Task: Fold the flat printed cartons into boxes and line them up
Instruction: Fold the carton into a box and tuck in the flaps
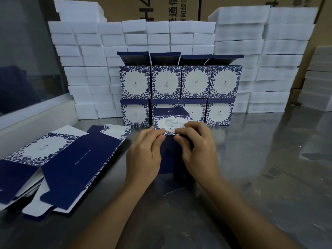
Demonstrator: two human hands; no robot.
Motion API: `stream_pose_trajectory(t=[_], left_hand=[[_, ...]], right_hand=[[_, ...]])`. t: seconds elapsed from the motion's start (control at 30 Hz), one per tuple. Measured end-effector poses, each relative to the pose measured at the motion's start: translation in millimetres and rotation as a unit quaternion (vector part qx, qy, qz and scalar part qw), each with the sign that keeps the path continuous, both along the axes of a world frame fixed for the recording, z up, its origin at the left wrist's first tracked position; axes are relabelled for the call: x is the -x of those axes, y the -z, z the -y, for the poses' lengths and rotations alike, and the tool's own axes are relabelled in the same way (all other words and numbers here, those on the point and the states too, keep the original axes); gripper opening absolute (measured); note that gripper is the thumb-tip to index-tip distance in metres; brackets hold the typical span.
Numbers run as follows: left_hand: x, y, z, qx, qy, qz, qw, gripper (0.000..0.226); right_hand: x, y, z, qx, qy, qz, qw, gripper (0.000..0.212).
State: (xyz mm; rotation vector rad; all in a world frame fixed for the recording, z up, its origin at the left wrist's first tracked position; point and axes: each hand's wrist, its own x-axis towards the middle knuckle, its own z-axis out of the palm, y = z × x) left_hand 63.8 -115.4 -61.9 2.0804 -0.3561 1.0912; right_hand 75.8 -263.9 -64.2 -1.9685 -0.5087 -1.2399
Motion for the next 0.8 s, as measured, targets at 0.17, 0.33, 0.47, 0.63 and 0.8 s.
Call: stream_pose_trajectory(t=[0.17, 0.33, 0.47, 0.63, 0.8], left_hand=[[0, 0, 0, 0.009, 0.005, 0.002, 1.0, 0.026], [-2, 1, -3, 0.025, 0.006, 0.007, 1.0, 0.026], [-3, 2, -4, 0.033, 0.009, 0.013, 0.999, 0.026], [-4, 3, -4, 0.034, 0.007, 0.015, 0.999, 0.027], [-6, 9, -7, 0.03, 0.019, -0.006, 0.999, 0.034]], right_hand=[[-1, -3, 1, -0.019, -0.009, -0.009, 1.0, 0.011], [3, 0, 3, -0.032, -0.01, -0.081, 0.996, 0.017], [3, 0, 7, -0.059, -0.019, -0.171, 0.983, 0.025], [2, -1, 10, -0.106, -0.029, -0.146, 0.983, 0.022], [-1, 5, 14, -0.143, -0.056, -0.18, 0.972, 0.028]])
